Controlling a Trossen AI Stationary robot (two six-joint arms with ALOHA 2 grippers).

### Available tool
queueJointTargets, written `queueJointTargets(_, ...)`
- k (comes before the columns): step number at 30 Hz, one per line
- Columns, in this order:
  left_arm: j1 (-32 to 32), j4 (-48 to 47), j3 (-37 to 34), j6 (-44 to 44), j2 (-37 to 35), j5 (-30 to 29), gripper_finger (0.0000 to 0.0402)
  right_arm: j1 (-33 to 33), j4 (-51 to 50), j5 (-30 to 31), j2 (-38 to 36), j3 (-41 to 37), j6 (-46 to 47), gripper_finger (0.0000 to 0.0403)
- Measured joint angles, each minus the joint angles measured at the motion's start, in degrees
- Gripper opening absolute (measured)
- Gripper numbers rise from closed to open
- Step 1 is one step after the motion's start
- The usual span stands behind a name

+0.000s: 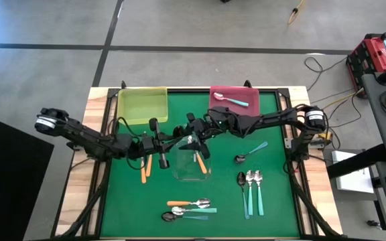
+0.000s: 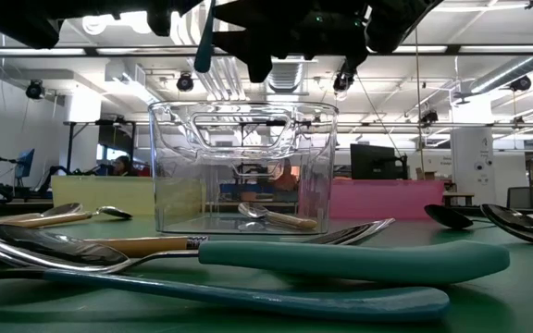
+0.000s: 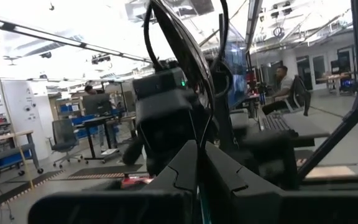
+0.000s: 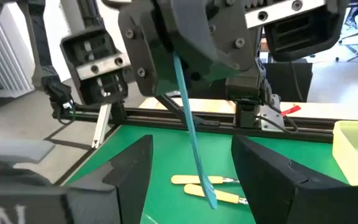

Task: Sort silverware by color (type)
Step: Put the middle left blue spoon into the yellow bin

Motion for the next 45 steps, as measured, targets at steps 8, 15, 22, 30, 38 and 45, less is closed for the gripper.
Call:
queueJointTargets(8, 0.13, 0.05, 3.18, 1.29, 3.49, 0.44, 0.0, 0.25, 0.21, 1.67, 1.5, 1.06, -2.32, 0.0175)
queueJointTargets(15, 0.2, 0.24, 3.44, 1.45, 2.95, 0.2, 0.0, 0.51, -0.42, 3.44, 1.45, 1.04, -4.05, 0.0025)
queueJointTargets(22, 0.2, 0.32, 3.46, 0.13, 2.99, -1.03, 0.0003, 0.82, -0.63, 3.95, 1.32, 0.99, -4.99, 0.001)
queueJointTargets(30, 0.19, -0.08, 3.23, -1.14, 2.99, -3.93, 0.0075, 0.68, -2.71, 7.39, 1.1, 0.97, -5.98, 0.0009)
queueJointTargets(38, 0.11, -0.78, 3.21, -1.21, 2.37, -9.44, 0.0172, 0.67, -11.8, 16.94, 0.93, 4.8, -9.77, 0.0008)
queueJointTargets(45, 0.07, -6.38, 3.17, -1.61, -1.57, -17.21, 0.024, 1.47, -29.36, 34.26, 0.77, 12.31, -14.03, 0.0008)
